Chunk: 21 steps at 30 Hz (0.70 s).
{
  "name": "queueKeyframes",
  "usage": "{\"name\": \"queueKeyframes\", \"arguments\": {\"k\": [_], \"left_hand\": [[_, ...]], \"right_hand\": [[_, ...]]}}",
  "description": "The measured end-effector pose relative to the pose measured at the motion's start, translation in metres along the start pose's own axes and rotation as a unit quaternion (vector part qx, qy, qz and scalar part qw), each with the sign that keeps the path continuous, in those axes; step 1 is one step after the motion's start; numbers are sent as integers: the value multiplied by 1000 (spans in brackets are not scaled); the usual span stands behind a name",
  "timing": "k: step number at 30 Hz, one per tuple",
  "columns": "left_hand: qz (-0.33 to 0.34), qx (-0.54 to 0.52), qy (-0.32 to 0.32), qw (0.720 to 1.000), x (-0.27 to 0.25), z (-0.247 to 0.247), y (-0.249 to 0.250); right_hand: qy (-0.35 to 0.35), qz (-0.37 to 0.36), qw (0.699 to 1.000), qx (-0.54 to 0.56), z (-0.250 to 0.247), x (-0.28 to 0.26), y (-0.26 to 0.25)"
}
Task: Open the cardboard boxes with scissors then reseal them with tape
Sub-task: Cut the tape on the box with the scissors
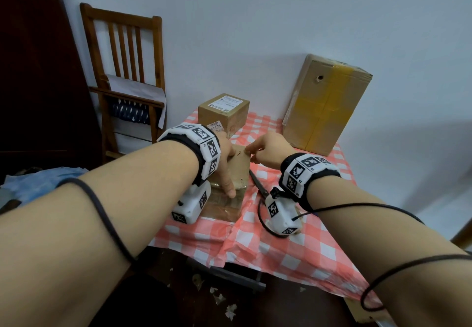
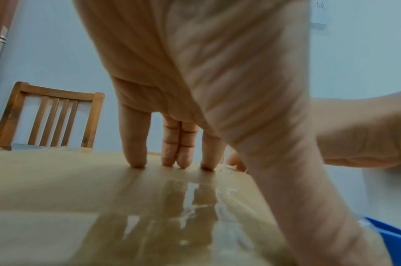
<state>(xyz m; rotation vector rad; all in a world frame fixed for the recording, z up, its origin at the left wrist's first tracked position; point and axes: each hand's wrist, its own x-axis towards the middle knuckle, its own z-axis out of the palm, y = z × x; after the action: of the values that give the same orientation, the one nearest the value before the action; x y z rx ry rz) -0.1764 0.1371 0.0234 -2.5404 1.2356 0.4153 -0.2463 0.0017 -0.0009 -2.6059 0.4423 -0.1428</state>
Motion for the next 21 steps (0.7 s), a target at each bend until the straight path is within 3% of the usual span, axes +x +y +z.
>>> {"name": "queueKeyframes", "arguments": {"k": [9,15,21], "left_hand": [[17,20,5,1000,6,1,-1],[34,12,13,999,11,3,-3],[11,7,22,1000,18,7,-5]], "right_hand": [[-51,-71,981,-171,-2,-8,-11],[-51,-71,976,-200,1,-5,-12],[-17,-90,982,-165,5,3,-6]]}}
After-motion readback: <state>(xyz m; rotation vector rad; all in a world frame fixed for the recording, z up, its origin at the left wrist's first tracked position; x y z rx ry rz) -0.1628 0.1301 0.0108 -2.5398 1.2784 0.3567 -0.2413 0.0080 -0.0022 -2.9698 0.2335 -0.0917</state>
